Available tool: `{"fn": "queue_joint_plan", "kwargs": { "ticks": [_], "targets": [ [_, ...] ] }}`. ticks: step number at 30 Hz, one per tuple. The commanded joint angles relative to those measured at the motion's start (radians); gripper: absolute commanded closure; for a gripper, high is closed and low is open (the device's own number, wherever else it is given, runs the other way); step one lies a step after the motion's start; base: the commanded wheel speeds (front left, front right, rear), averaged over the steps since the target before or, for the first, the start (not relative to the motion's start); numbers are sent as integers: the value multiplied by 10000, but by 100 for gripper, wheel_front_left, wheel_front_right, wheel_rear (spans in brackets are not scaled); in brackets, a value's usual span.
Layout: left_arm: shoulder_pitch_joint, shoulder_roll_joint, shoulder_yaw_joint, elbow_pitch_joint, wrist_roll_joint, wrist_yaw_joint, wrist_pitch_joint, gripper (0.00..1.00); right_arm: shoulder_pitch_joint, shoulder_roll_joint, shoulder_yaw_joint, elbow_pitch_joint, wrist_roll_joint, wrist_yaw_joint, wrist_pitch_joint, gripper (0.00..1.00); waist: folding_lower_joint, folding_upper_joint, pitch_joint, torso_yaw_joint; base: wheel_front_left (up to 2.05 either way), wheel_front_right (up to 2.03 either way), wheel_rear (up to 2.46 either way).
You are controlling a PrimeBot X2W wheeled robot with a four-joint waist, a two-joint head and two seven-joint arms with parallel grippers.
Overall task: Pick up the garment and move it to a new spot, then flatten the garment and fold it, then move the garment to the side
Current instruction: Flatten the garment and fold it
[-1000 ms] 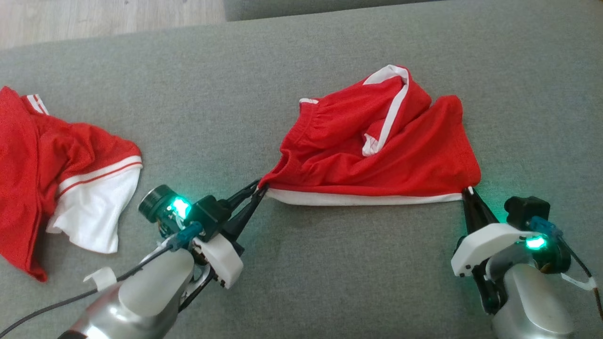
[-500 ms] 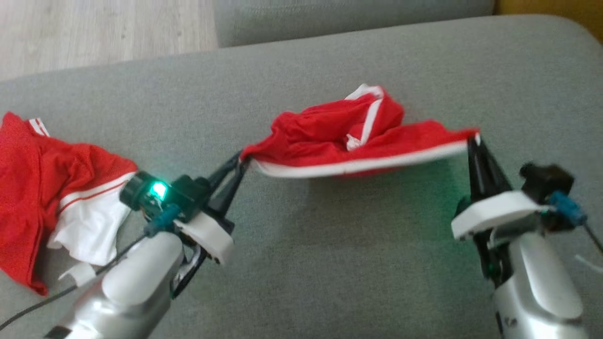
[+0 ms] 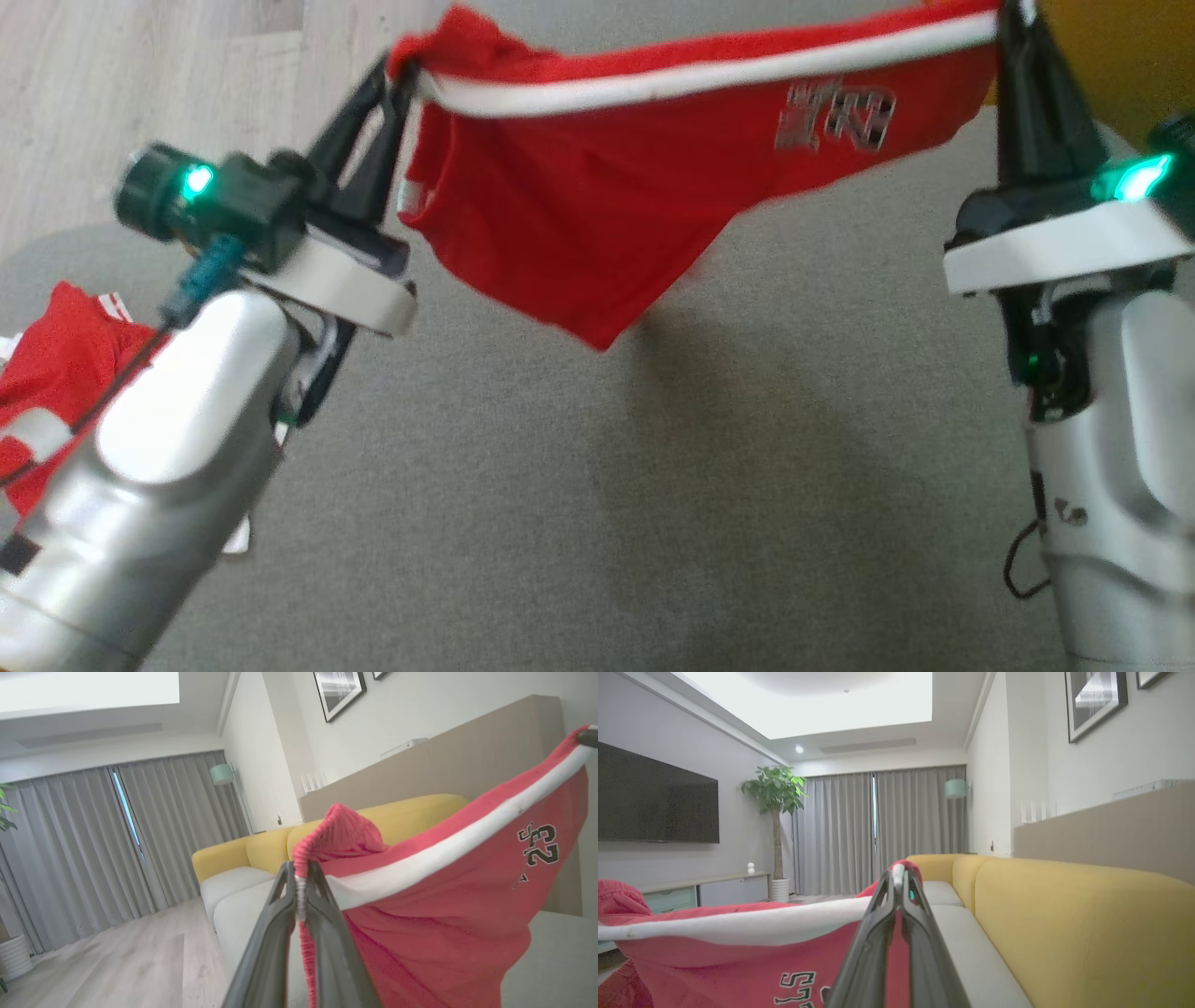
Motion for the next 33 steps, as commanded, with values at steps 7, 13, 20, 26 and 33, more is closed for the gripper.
{"fn": "queue_joint_plan", "kwargs": {
  "ticks": [7, 13, 20, 26, 33],
  "targets": [
    [-453, 944, 787, -1519, -145, 484, 462, 100, -186, -60, 290, -1156, -36, 65, 464, 100, 2, 0, -303, -9, 0, 0, 0],
    [442, 1489, 754, -3220, -507, 809, 1246, 100, 693, 2, 55, -2107, -130, 65, 909, 100, 2, 0, -425, -34, 0, 0, 0],
    [1182, 2106, 915, -5136, -1048, 1341, 2304, 100, 1608, 216, -464, -3283, -380, 65, 1820, 100, 2, 0, -114, 25, 0, 0, 0],
    [569, 2120, 965, -4939, -1177, 1217, 2847, 100, 1009, 261, -641, -3092, -516, 65, 2392, 100, 2, 0, 822, 14, 0, 0, 0],
    [-2433, 1267, 1312, -1860, -1469, -71, 2898, 100, -3135, -122, -272, -167, -722, 65, 1861, 100, 2, 0, 3166, -158, 0, 0, 0]
  ]
}}
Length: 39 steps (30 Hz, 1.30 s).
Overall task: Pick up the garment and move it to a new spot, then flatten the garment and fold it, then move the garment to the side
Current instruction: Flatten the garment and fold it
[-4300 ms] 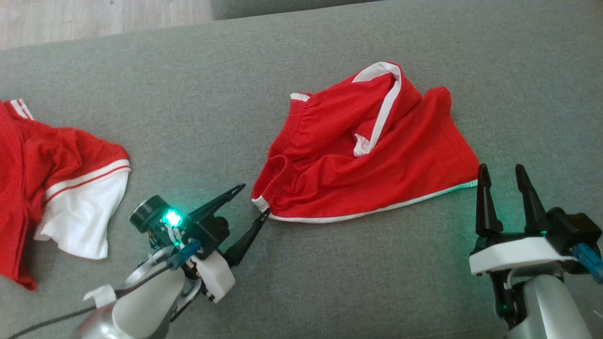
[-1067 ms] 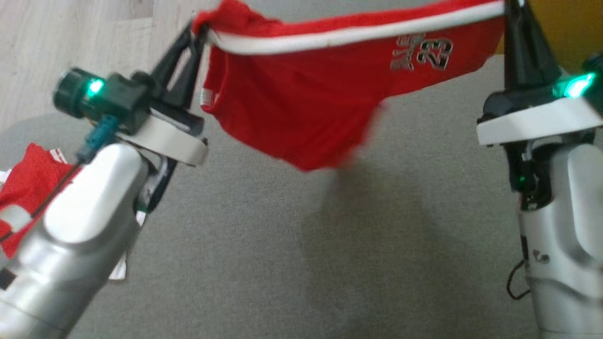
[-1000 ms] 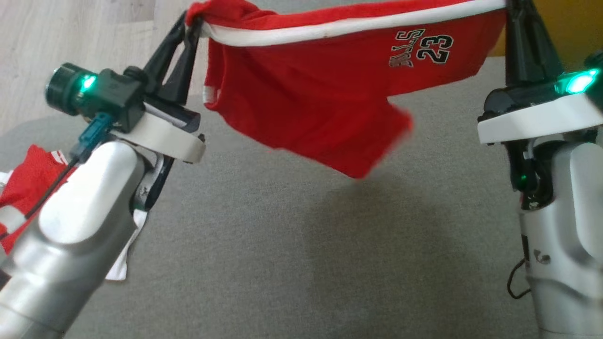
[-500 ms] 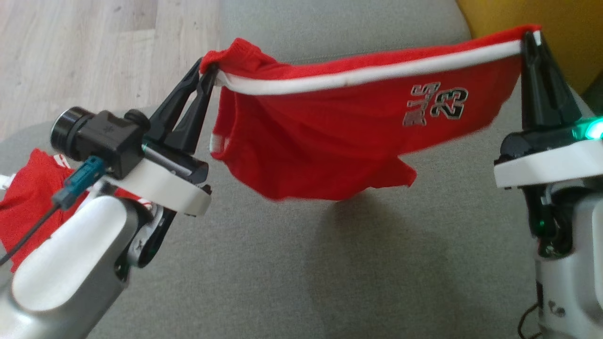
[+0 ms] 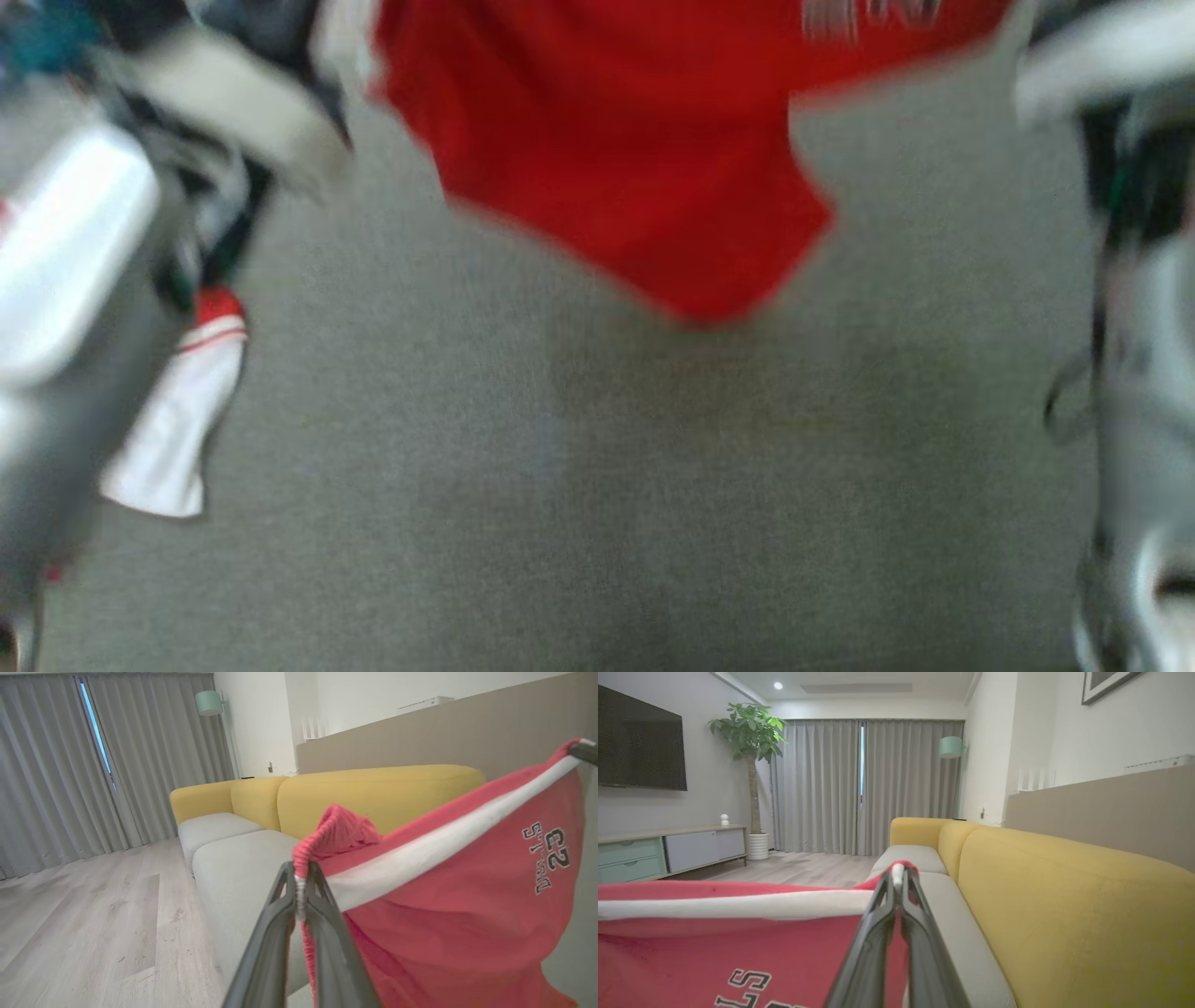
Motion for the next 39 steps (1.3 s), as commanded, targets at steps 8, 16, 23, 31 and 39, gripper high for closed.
{"fn": "queue_joint_plan", "kwargs": {
  "ticks": [8, 16, 23, 31, 39],
  "targets": [
    [-4005, -579, 1168, 3367, 587, -722, -1692, 100, -4764, 86, 77, 3624, -841, 65, -2133, 100, -4, 0, 2449, -187, 0, 0, 0],
    [-4081, -1667, 921, 5554, 629, -1390, -3239, 100, -4919, 217, -217, 6632, -1701, 65, -3236, 100, -4, 0, 3026, -36, 0, 0, 0],
    [-2497, -2247, 160, 6659, 709, -1852, -3511, 100, -3916, 14, 472, 8750, -1828, 65, -3340, 100, -4, 0, 2723, 190, 0, 0, 0],
    [-629, -2143, -799, 6548, 689, -1969, -3548, 100, -3119, -434, 1937, 9805, -846, 65, -2975, 100, -4, 0, 1745, 268, 0, 0, 0],
    [904, -1756, -1356, 5857, 761, -1976, -3555, 100, -2001, -1166, 3864, 9444, 1240, 65, -2004, 100, -4, 0, 530, 94, 0, 0, 0]
  ]
}}
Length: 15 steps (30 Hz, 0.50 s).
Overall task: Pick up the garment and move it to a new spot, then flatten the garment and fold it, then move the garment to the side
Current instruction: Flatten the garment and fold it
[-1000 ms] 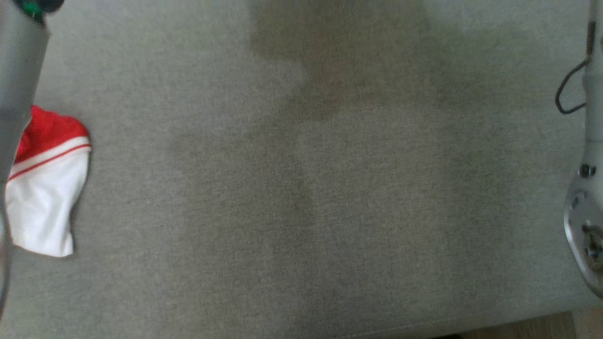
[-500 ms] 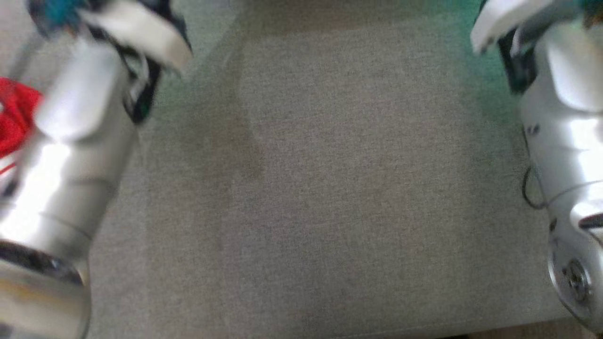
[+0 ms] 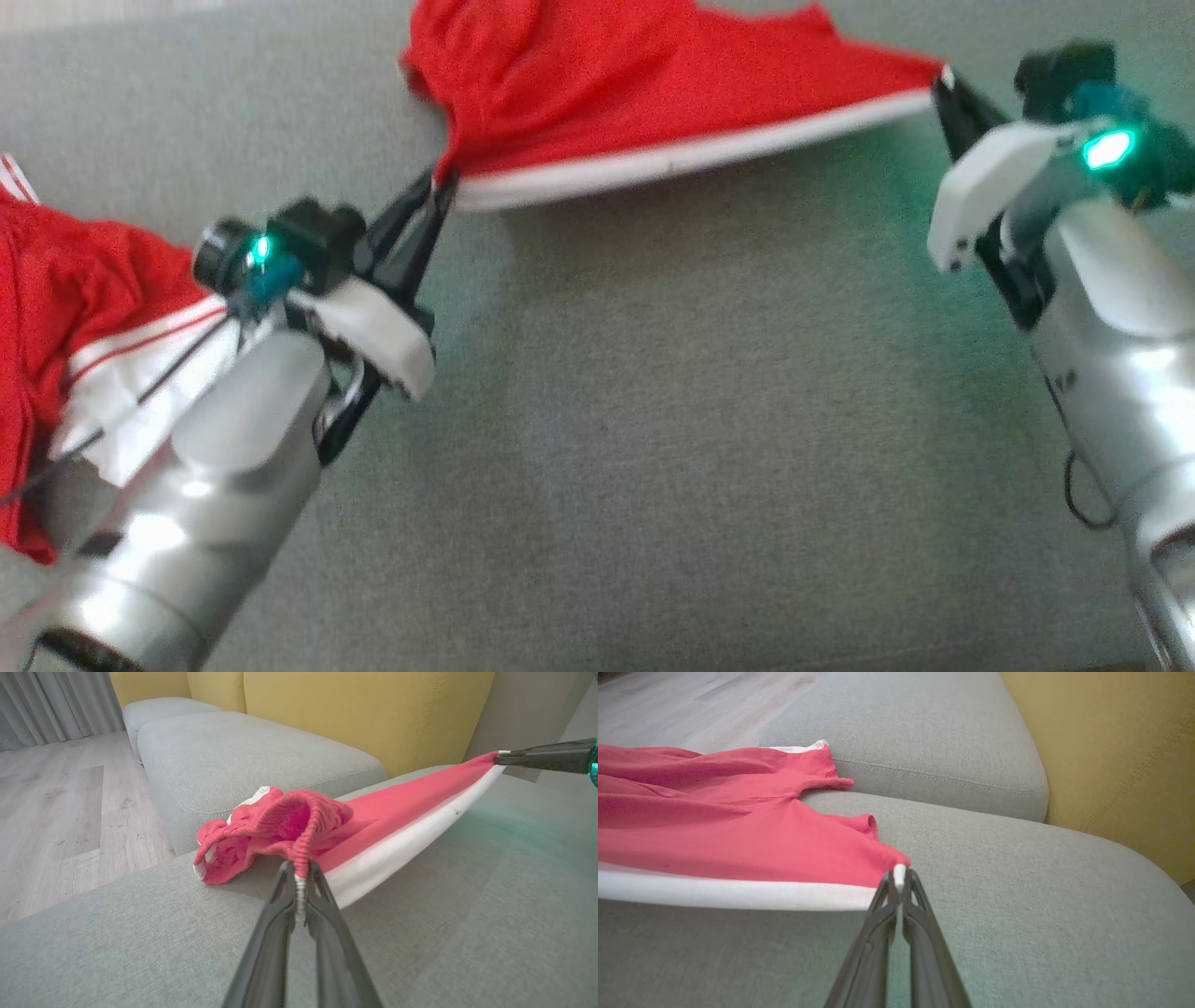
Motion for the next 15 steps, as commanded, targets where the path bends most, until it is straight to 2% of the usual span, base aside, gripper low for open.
{"fn": "queue_joint_plan", "kwargs": {
  "ticks": [1, 9, 15],
  "targets": [
    [-146, 500, 339, -219, 24, 28, -121, 100, 132, -188, 160, -333, 196, 63, 74, 100, 3, 0, -421, -119, 0, 0, 0],
    [1515, 578, 282, -1189, -93, 386, -123, 100, 2036, -1689, 1859, -2453, 2741, 63, 1433, 100, 3, 0, -1836, -246, 0, 0, 0],
    [2824, 763, 180, -2372, -299, 866, -55, 100, 3403, -2924, 2322, -4062, 4036, 63, 2123, 100, 3, 0, -2760, -296, 0, 0, 0]
  ]
}}
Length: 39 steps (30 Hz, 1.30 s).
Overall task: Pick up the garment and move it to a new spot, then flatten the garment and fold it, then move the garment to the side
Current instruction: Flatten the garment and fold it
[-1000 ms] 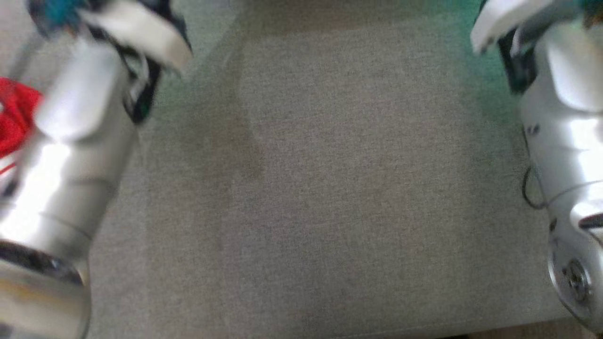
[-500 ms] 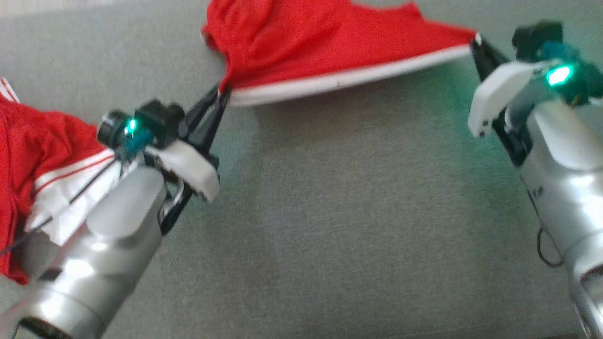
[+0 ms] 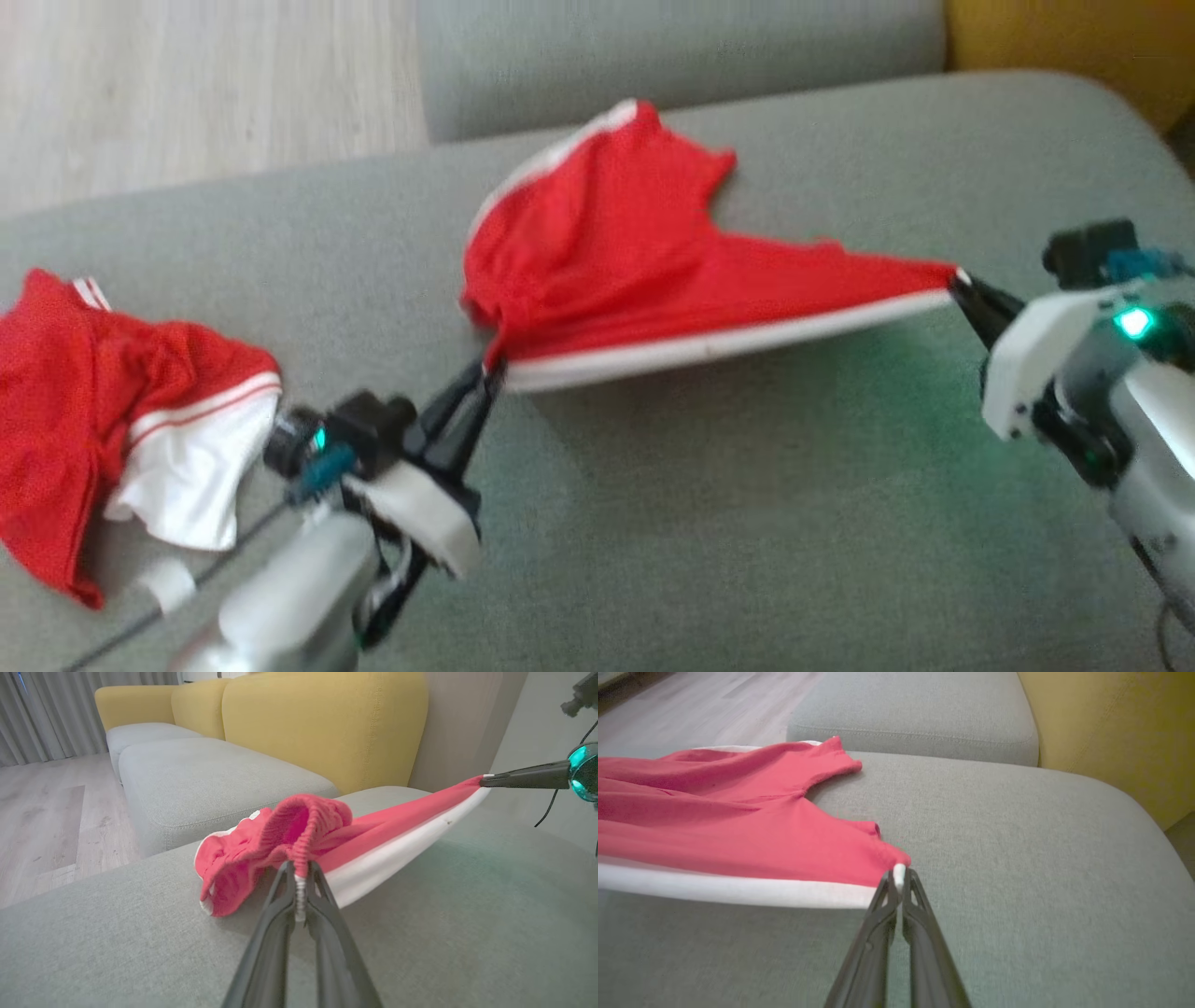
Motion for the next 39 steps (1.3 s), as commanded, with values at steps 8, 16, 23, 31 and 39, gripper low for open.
{"fn": "queue_joint_plan", "kwargs": {
  "ticks": [8, 16, 23, 31, 39],
  "targets": [
    [1224, 969, 42, -2632, -209, 917, 538, 100, 1868, -1504, -711, -2171, 812, 63, 711, 100, 3, -1, -886, -2, 0, 0, 0],
    [1655, 1340, -58, -4103, -218, 1431, 1069, 100, 3009, -1548, -2239, -3529, 258, 63, 1241, 100, 3, -1, -799, 161, 0, 0, 0],
    [1227, 1351, 52, -4275, -199, 1543, 1336, 100, 2734, -1008, -3222, -4106, -853, 63, 1556, 100, 3, -1, -178, 472, 0, 0, 0],
    [220, 1019, 480, -3701, -299, 1557, 1282, 100, 1340, -441, -3500, -4273, -2072, 63, 1864, 100, 3, -1, 1001, 1140, 0, 0, 0],
    [-1110, 316, 482, -2648, -301, 1079, 1302, 100, -949, -335, -2725, -3220, -2803, 63, 1774, 100, 3, -1, 2195, 1989, 0, 0, 0]
  ]
}}
